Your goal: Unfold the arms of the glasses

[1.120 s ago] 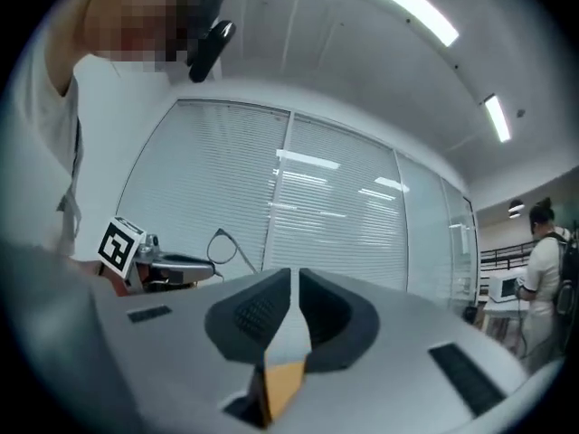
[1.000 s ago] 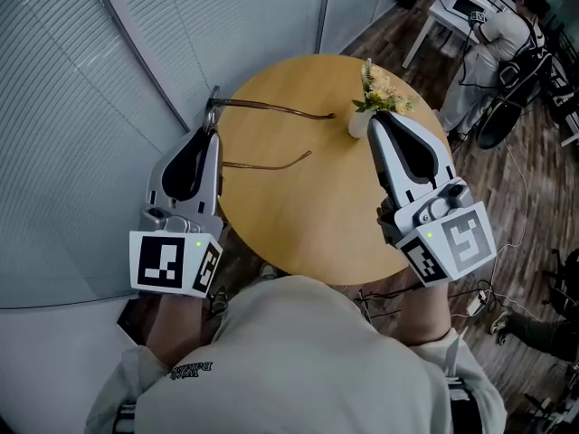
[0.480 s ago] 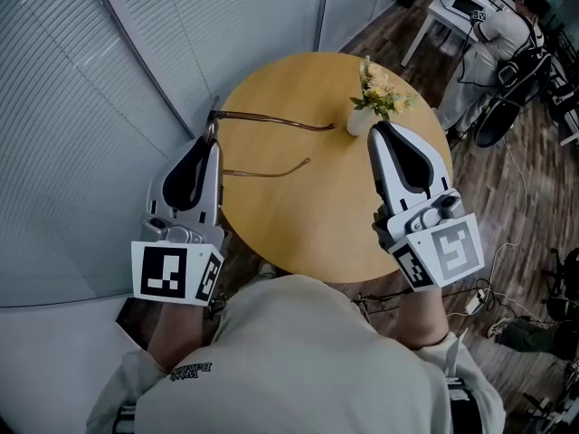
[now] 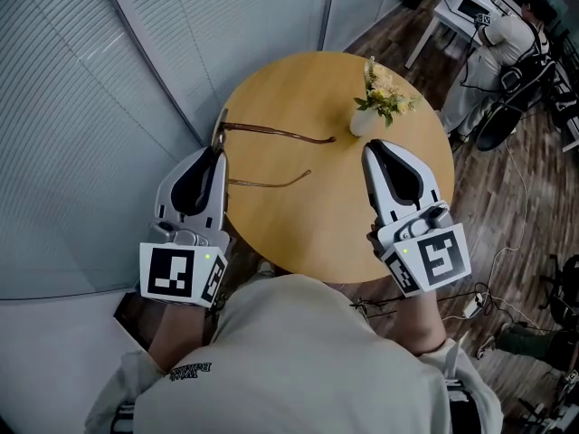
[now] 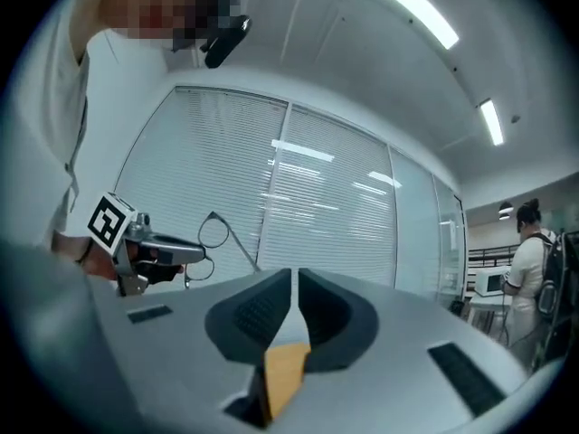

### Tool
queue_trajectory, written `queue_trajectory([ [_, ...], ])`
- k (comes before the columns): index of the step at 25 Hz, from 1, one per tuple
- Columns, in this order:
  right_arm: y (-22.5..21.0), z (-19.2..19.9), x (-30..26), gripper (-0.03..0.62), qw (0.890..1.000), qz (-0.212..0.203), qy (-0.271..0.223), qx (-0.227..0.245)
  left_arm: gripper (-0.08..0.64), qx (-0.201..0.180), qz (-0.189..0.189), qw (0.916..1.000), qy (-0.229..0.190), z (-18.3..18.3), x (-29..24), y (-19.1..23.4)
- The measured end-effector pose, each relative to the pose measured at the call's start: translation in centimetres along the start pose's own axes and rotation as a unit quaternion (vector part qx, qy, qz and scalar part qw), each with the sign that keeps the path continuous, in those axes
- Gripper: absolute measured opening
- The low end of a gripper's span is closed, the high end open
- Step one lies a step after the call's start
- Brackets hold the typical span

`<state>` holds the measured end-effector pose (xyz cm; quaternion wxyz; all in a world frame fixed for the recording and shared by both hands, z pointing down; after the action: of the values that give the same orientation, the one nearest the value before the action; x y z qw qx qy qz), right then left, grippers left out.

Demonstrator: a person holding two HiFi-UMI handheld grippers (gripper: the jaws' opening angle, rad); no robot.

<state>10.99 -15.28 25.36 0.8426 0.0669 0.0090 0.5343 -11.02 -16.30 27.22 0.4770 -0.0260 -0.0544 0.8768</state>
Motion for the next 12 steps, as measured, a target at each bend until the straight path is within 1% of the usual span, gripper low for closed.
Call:
queue_trajectory([
  [12, -0.36, 0.56, 0.25, 0.043, 1.0, -0.007, 0.003, 0.003, 0.051, 0.003, 0.001, 1.0, 0.004, 0.54, -0.61, -0.62],
])
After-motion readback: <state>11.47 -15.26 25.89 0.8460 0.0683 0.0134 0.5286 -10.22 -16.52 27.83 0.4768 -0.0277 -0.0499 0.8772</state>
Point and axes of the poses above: the fingertips, and each gripper's own axes: x backward along the fingers, y to its left, z out of its underside, the point moved 2 cm from there along x, backward along the fingers, and after that the axes turned 6 degrees about z, right-handed, at the moved point
